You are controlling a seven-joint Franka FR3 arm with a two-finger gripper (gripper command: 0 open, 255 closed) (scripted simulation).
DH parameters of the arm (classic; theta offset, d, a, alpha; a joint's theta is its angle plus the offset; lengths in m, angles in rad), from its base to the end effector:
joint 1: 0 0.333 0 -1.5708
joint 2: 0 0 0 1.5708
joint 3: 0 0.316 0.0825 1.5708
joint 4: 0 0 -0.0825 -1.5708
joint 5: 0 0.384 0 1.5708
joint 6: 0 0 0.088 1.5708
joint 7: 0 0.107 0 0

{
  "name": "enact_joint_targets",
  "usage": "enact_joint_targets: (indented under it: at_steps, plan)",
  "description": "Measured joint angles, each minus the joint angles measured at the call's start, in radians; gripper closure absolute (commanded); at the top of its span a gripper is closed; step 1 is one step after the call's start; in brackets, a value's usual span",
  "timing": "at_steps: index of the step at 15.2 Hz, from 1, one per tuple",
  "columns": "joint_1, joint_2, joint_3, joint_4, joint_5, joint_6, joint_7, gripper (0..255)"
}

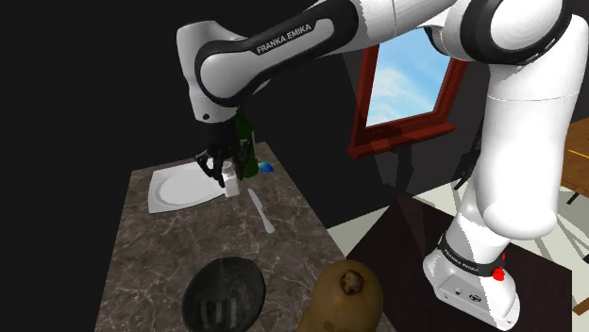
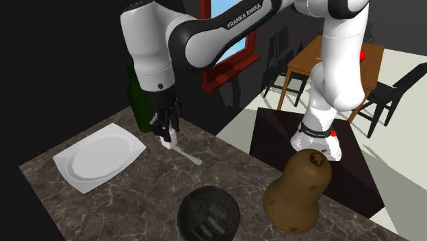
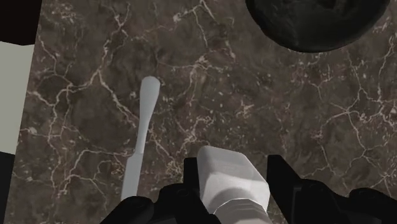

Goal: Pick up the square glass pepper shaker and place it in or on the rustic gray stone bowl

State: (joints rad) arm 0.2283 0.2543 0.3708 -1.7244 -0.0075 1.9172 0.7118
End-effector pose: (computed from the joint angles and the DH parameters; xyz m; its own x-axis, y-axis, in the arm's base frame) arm 0.5249 0.3378 0.4392 0.9892 -0.1166 -0.0887 -0.1200 -0.9922 -0.0348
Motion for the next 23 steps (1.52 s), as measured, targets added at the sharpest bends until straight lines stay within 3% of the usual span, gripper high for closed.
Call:
enact_joint_targets:
  at_steps: [9,17,23]
  plan:
    - [0.101,-0.08,0.077,-0.095,0.024,0.031,0.172,255]
    - [0.209,-0.077,0.149,-0.096,0.015,0.045,0.355,255]
    - [0.225,-0.052,0.154,-0.128,0.001,0.101,0.38,255]
